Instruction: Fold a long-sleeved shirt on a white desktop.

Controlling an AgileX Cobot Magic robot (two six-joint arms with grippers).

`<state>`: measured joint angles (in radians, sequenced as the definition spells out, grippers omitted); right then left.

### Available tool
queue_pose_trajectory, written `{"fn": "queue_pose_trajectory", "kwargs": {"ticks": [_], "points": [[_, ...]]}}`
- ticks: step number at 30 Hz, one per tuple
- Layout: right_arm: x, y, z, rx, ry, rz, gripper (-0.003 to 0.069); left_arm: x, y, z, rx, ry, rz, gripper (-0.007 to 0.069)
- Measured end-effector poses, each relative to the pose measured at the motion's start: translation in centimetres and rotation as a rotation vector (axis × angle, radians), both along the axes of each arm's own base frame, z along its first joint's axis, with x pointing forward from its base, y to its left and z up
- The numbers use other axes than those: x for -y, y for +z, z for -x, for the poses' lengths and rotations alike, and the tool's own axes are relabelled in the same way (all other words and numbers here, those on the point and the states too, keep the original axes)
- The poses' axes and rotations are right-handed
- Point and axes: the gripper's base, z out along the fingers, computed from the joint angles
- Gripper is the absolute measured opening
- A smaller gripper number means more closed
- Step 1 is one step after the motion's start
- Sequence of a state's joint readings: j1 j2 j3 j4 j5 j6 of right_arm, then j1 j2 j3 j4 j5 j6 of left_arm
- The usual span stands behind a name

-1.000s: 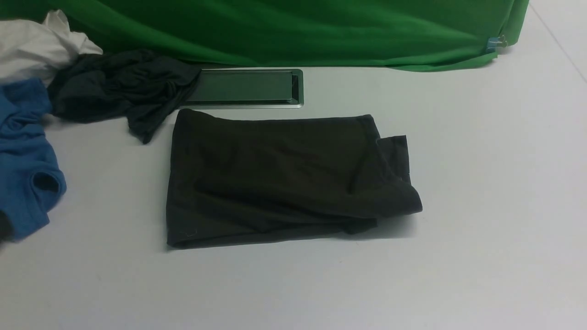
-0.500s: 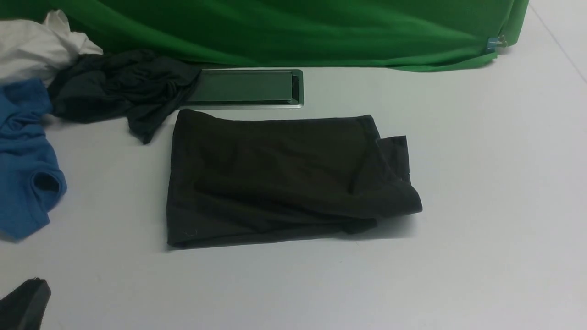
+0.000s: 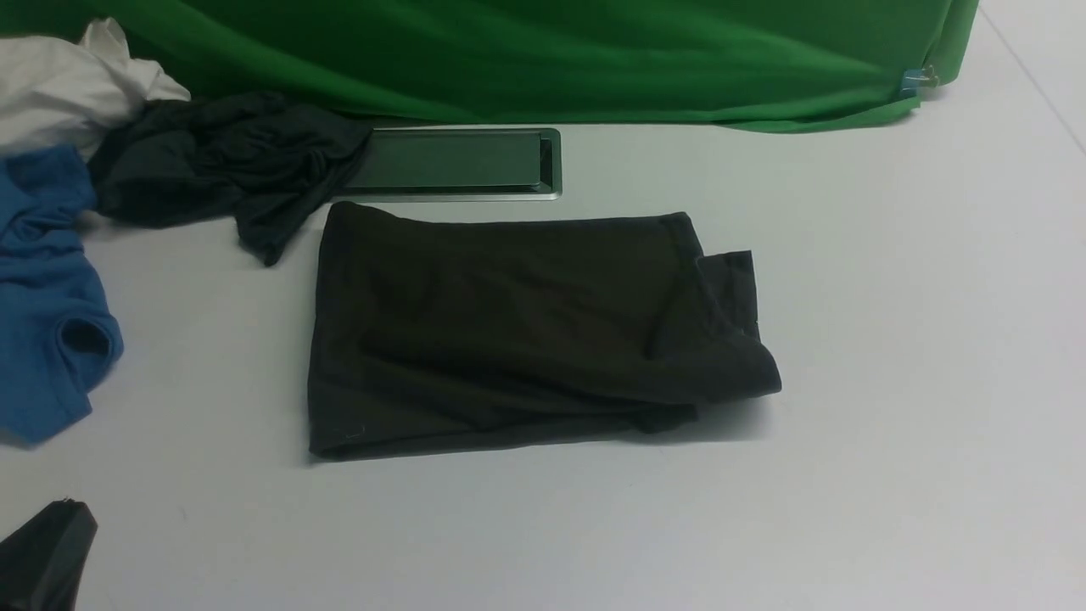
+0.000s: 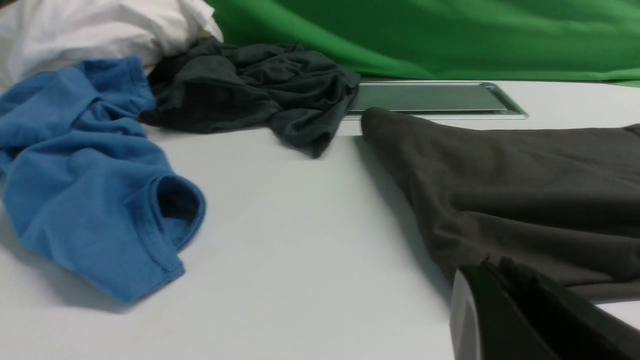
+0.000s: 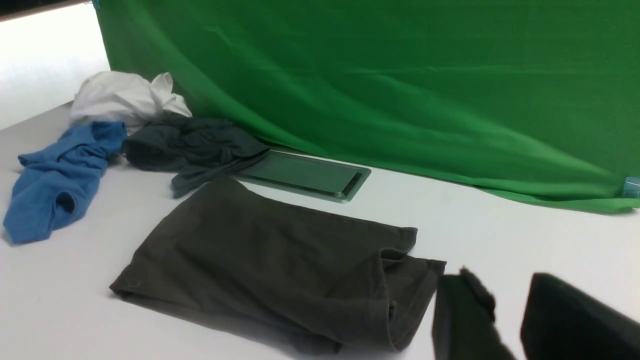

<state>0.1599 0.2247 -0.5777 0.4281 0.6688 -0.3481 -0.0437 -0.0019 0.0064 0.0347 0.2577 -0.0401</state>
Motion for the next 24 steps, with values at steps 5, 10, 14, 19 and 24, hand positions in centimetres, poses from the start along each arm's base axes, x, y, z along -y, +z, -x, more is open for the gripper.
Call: {"fn": "queue_pose_trajectory", "kwargs": {"ticks": [5,10,14,19,24], "points": [[0.0,0.0,0.0,0.000,0.000,0.000,0.0188,0.0,0.0,0.0,0.000,-0.006,0.002,0.0020],[0.1,-0.2,0.1,0.005,-0.031,-0.006,0.0197,0.0,0.0,0.0,0.000,-0.006,0.002,0.0020],[0.5,-0.2,0.2,0.018,-0.139,-0.007,0.0200,0.0,0.0,0.0,0.001,-0.007,0.000,0.0020],[1.0,-1.0,0.1,0.037,-0.315,-0.010,0.0209,0.0,0.0,0.0,0.001,-0.007,0.000,0.0020],[1.6,-4.4,0.1,0.089,-0.446,-0.025,0.0210,0.0,0.0,0.0,0.001,-0.007,0.000,0.0020]]}}
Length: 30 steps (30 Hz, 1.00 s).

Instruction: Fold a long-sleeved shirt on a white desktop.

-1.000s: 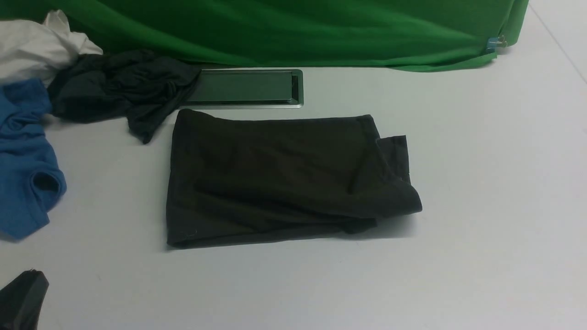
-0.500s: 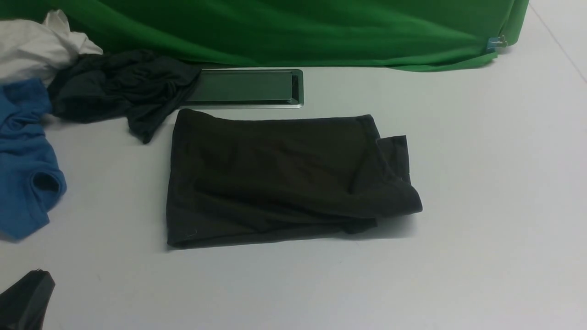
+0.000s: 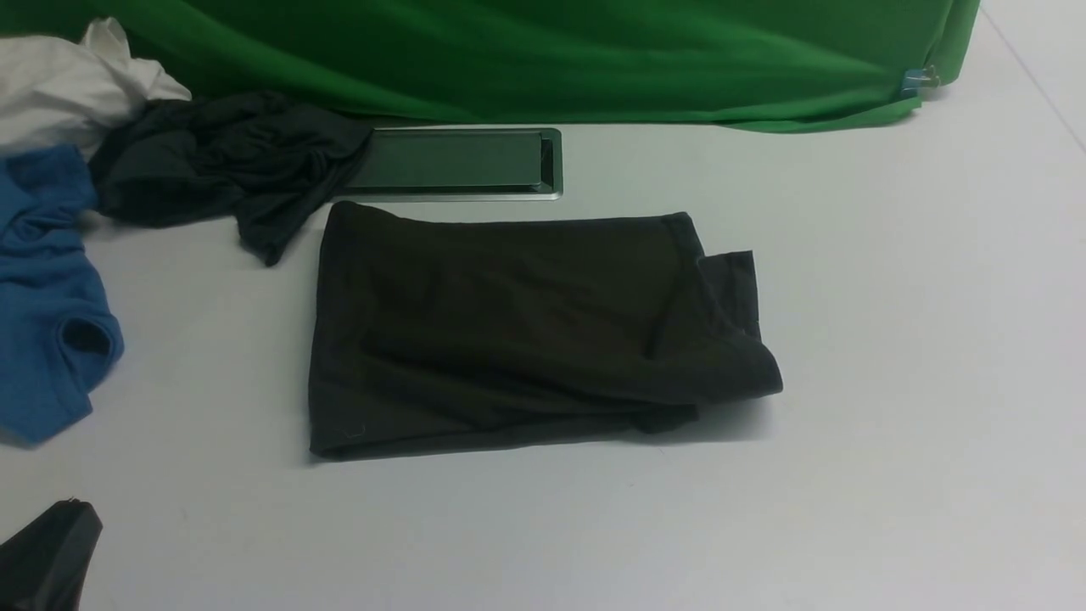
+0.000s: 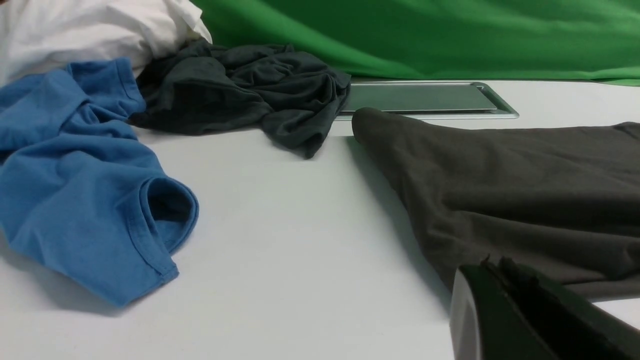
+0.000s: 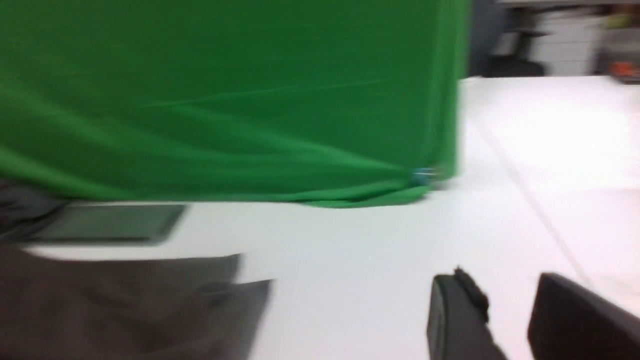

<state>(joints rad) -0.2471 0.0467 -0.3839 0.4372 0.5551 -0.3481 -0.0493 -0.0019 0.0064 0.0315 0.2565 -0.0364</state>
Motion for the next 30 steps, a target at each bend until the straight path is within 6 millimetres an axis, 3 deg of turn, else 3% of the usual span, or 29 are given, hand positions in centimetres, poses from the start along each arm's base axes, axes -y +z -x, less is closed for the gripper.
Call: {"fn": "queue_pose_trajectory", "kwargs": {"ticks": [1,2,6,10,18,30], "points": [[0.3,-1.3,-0.3,0.027,-0.026,-0.006,0.0212,0.0,0.0,0.0,0.000,0.000,0.000,0.0020],[0.3,-1.3,-0.3,0.027,-0.026,-0.006,0.0213,0.0,0.0,0.0,-0.001,0.000,0.000,0.0020],[1.6,-6.1,-1.9,0.068,-0.117,-0.027,0.0230,0.0,0.0,0.0,0.003,0.000,0.000,0.0020],[1.5,-9.3,-2.5,0.003,-0.061,-0.042,0.0236,0.0,0.0,0.0,0.003,0.000,0.000,0.0020],[-0.1,-10.2,-2.2,-0.077,0.207,-0.043,0.0238,0.0,0.0,0.0,0.005,0.000,0.000,0.0020],[-0.3,-10.2,-2.2,-0.077,0.228,-0.043,0.0238,0.0,0.0,0.0,0.005,0.000,-0.001,0.0020]]}}
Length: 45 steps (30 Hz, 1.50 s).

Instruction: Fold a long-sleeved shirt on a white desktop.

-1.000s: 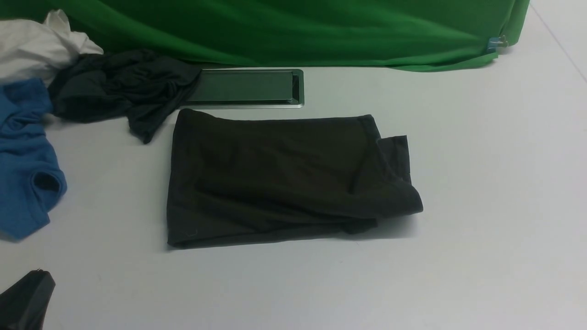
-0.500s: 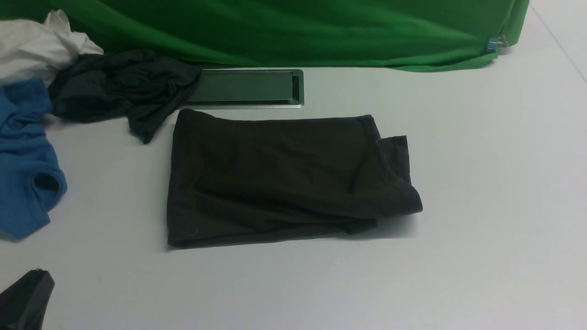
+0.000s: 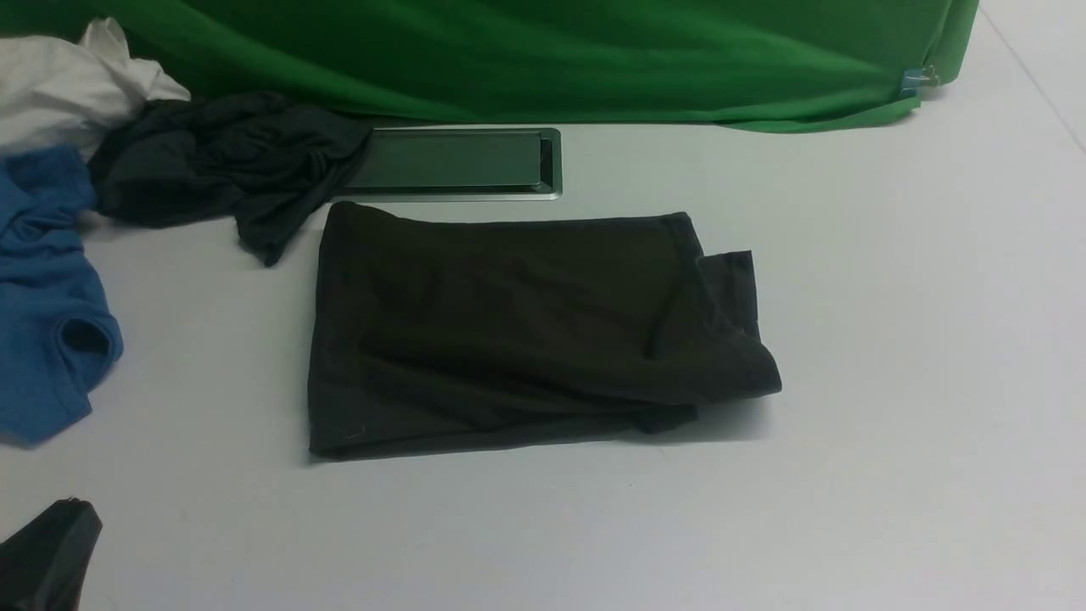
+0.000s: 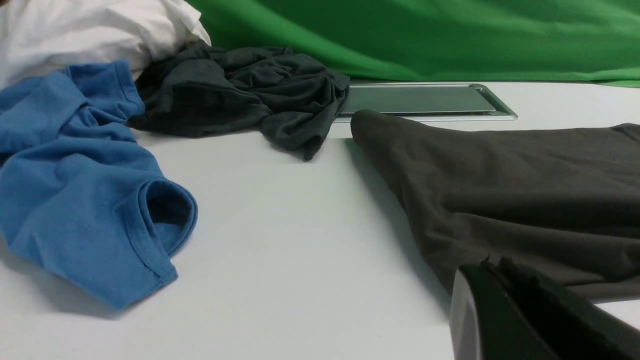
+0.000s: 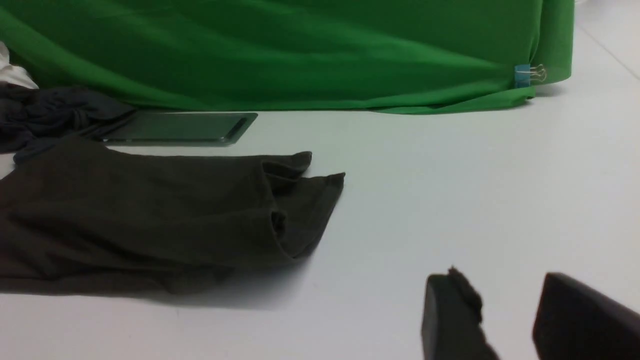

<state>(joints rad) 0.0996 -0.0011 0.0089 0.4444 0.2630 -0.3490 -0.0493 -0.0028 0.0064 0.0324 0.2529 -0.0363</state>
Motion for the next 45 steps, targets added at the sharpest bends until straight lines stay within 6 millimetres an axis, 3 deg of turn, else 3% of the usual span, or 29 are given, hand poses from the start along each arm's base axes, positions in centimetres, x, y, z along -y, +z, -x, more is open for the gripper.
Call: {"fn": "queue_pose_trajectory", "kwargs": {"ticks": [38,45], "points": [[0.25,0.41,-0.11,0.053,-0.025,0.029,0.0239,-0.01,0.00,0.00,0.000,0.000,-0.004,0.0020],[0.74,0.57,-0.19,0.104,-0.052,0.234,0.0239,-0.01,0.00,0.00,0.000,0.000,-0.004,0.0020]]}}
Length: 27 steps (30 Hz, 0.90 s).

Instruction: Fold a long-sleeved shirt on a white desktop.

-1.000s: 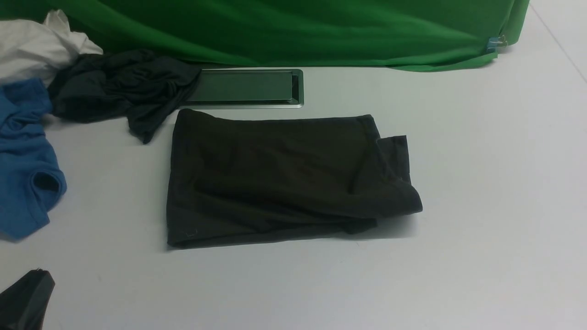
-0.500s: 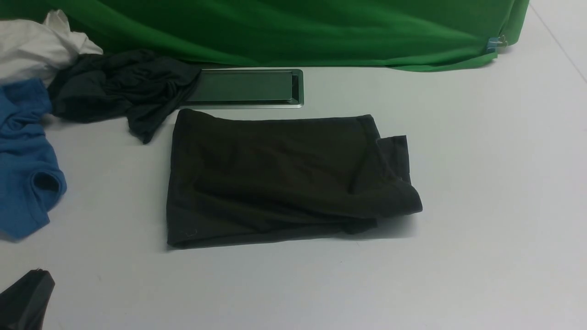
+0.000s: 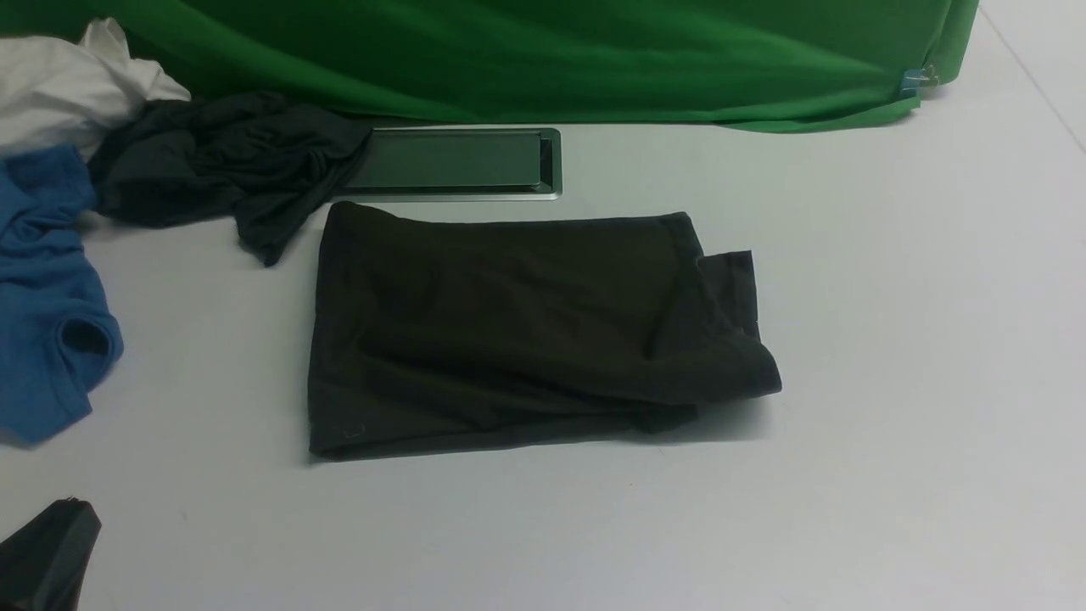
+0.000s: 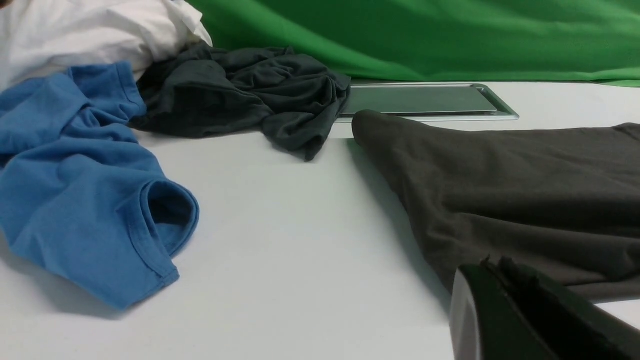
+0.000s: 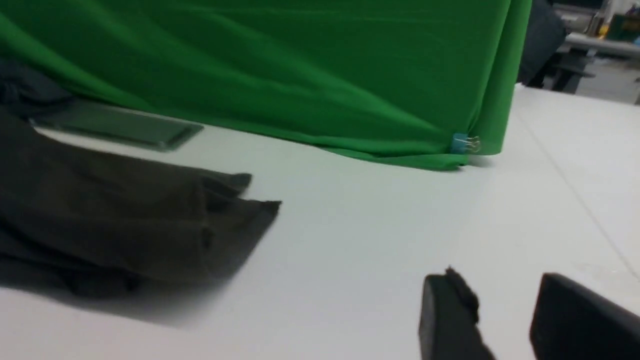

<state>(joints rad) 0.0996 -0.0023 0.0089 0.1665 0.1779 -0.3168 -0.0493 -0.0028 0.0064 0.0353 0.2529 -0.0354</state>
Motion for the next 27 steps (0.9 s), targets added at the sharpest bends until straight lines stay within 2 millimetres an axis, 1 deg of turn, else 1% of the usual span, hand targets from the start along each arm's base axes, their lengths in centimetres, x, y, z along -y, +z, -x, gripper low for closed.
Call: {"fn": "queue_pose_trajectory", "kwargs": {"ticks": [5,27], "points": [[0.08,-0.38,0.04,-0.036,-0.002,0.053,0.0239,0.00,0.00,0.00,0.000,0.000,0.000,0.0020],[0.10,-0.44,0.04,-0.041,-0.003,0.066,0.0242,0.00,0.00,0.00,0.000,0.000,0.000,0.0020]]}}
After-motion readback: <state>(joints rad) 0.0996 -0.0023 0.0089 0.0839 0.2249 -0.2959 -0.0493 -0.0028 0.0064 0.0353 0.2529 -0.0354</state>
